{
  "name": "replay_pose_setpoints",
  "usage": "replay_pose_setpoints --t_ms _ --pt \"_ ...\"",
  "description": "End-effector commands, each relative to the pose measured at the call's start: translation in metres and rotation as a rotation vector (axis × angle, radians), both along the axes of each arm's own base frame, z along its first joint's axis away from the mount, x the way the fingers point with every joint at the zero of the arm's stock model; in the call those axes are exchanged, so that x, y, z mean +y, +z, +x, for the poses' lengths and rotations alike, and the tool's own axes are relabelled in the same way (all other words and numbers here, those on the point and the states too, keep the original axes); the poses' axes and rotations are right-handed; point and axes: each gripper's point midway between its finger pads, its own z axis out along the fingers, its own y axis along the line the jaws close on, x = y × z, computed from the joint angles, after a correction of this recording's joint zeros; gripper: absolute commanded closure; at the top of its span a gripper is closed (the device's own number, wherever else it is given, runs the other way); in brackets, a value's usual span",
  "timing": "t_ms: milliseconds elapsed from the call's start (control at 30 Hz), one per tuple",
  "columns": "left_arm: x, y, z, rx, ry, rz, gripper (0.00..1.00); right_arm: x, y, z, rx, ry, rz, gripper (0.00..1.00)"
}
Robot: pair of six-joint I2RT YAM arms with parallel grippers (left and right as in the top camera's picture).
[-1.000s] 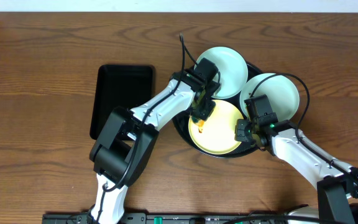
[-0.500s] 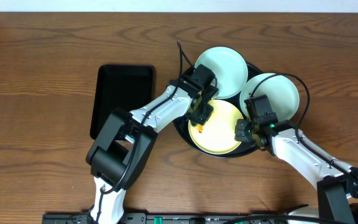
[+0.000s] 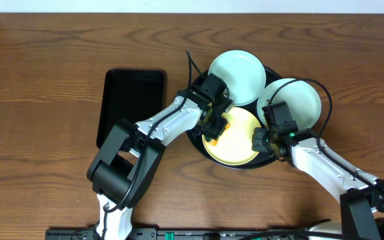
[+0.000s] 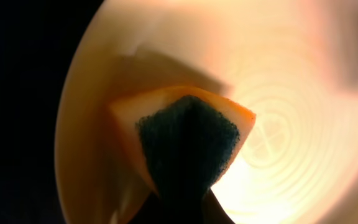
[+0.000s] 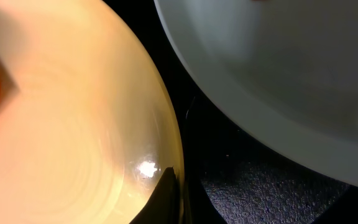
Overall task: Clean dirty plates on tray and stack at the side
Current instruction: 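Scrub the yellow plate with the sponge in the left gripper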
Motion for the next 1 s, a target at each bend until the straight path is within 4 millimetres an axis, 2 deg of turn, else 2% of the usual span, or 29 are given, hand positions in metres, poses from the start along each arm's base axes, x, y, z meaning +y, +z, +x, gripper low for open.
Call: replay_pose_setpoints --t_ms 0,200,367,633,833,900,967 --pt "0.028 -0.054 -0.043 0.149 -0.017 0.119 0.93 0.000 -0.002 -0.004 0.009 0.011 -0.008 0.99" --pt "0.032 -0.059 -0.049 0.169 -0.002 0.125 0.93 0.000 -0.002 -0.004 0.009 0.011 -0.008 0.99" --pt "0.021 -0.055 -0.055 0.207 -0.008 0.059 0.93 0.000 -0.002 -0.004 0.010 0.011 -0.008 0.99" --pt "0.015 -0.053 -0.056 0.232 0.038 0.032 0.92 -0.001 -0.003 -0.004 0.012 0.011 -0.009 0.99" --pt "-0.019 -0.034 -0.060 0.298 0.008 -0.183 0.93 -0.001 -0.003 -0.004 0.012 0.011 -0.009 0.99" --pt "-0.028 -0.026 -0.051 0.293 0.020 -0.248 0.93 -0.001 -0.003 -0.004 0.012 0.011 -0.009 0.99" --pt "-0.040 -0.002 -0.032 0.288 0.048 -0.375 0.92 -0.001 -0.003 -0.004 0.012 0.011 -0.009 0.99"
